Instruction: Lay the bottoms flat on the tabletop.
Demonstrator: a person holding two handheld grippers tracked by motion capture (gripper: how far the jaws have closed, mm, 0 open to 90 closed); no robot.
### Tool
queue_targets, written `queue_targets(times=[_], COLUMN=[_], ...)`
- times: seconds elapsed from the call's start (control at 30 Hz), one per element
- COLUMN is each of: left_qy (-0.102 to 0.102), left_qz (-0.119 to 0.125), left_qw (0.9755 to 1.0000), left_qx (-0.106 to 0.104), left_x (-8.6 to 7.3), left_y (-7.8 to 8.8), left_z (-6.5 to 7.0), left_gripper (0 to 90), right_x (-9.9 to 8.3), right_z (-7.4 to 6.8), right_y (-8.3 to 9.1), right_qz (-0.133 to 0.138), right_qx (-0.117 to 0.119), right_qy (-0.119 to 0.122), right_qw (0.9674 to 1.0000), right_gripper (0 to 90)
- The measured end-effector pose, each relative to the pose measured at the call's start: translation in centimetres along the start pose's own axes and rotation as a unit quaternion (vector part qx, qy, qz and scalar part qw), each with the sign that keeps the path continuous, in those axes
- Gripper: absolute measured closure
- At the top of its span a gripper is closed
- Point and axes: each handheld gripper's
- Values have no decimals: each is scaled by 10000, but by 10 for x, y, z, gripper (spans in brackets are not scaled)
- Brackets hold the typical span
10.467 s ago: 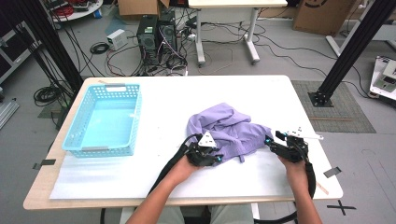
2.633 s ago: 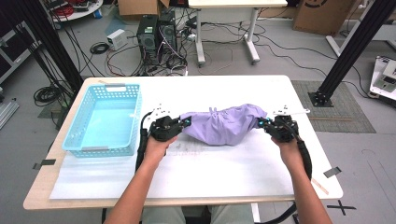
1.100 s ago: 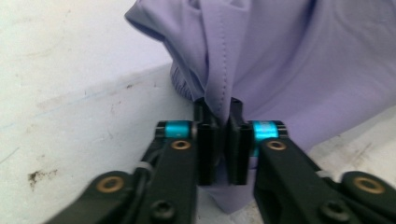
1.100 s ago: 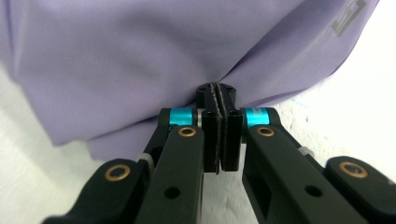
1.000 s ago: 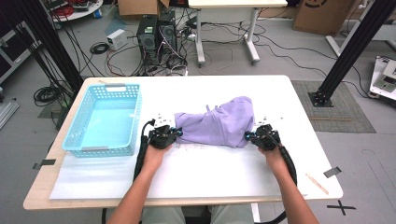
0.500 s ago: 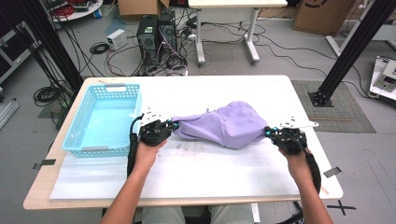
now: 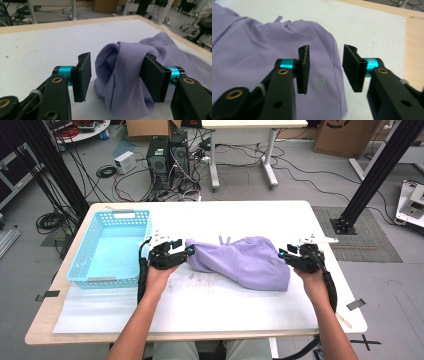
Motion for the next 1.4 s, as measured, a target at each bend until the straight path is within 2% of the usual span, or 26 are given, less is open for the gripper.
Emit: queue_targets(times=[0.07,0.13,0.23,0.3,0.37,0.43,0.5,0.57,0.6,0.67,0.73,0.77,0.8,0.87,0.93,0.97,1.03,1.13,1.2,1.3,1.33,1.37,1.4], left_qy=[104,83,1,52,29,-21,-27,-98,-157,-190,-310,-351,-391,-422,-575,-574,-450,-490,-620,-759,-751,-643,-669], left_qz=[286,327,17,-104,-298,-627,-979,-1325,-1490,-1733,-1908,-1968,-2002,-1951,-1815,-1680,-1354,-1007,-725,-465,-400,-363,-341], left_qw=[9995,9994,10000,9999,9996,9980,9951,9911,9887,9847,9811,9797,9788,9797,9817,9841,9896,9927,9936,9922,9919,9928,9928], left_qx=[-24,-1,39,34,8,-51,-97,-84,-65,-78,-112,-134,-171,-193,-74,13,197,452,603,872,942,942,936], left_x=[4,6,4,2,0,-4,-9,-16,-19,-24,-27,-28,-28,-28,-25,-23,-20,-10,1,17,20,22,24], left_y=[3,4,-3,-10,-18,-31,-43,-51,-54,-60,-62,-63,-64,-65,-66,-66,-66,-71,-75,-83,-84,-85,-84], left_z=[-2,-5,-7,-9,-8,-5,-3,-1,0,1,3,3,4,5,4,2,-2,-6,-4,2,4,6,8], left_gripper=[436,437,432,433,433,433,432,426,426,430,490,536,608,725,803,812,821,824,824,802,743,653,612], right_x=[8,18,31,38,42,41,37,32,31,29,28,28,27,28,29,30,32,35,39,46,48,50,52], right_z=[5,7,7,5,-1,-7,-7,-5,-4,0,4,5,6,6,6,6,6,6,4,2,1,2,3], right_y=[-17,-33,-56,-71,-86,-97,-106,-111,-111,-109,-109,-109,-109,-109,-109,-109,-108,-107,-107,-111,-112,-112,-113], right_qz=[-92,-123,-201,-248,-354,-539,-815,-1080,-1159,-1115,-1151,-1175,-1207,-1191,-1081,-1029,-864,-529,-331,-191,-136,-66,-16], right_qx=[22,102,251,338,359,309,335,329,334,296,310,349,431,455,453,409,352,146,-92,-488,-635,-873,-1070], right_qy=[-36,-117,-150,-155,-45,182,283,313,308,149,126,106,97,169,232,242,239,305,379,423,370,419,407], right_qw=[9999,9998,9994,9990,9987,9979,9957,9931,9922,9932,9928,9924,9917,9917,9928,9936,9954,9980,9987,9977,9972,9953,9934], right_gripper=[500,474,457,463,512,616,651,653,639,562,625,689,798,883,888,889,890,889,889,891,892,895,897])
Point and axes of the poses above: each handheld gripper's, and its own axes: y roughly backward along the jaws, x roughly out of its top, z roughly to its right, and after that the axes turned 5 degrees about x, right-handed
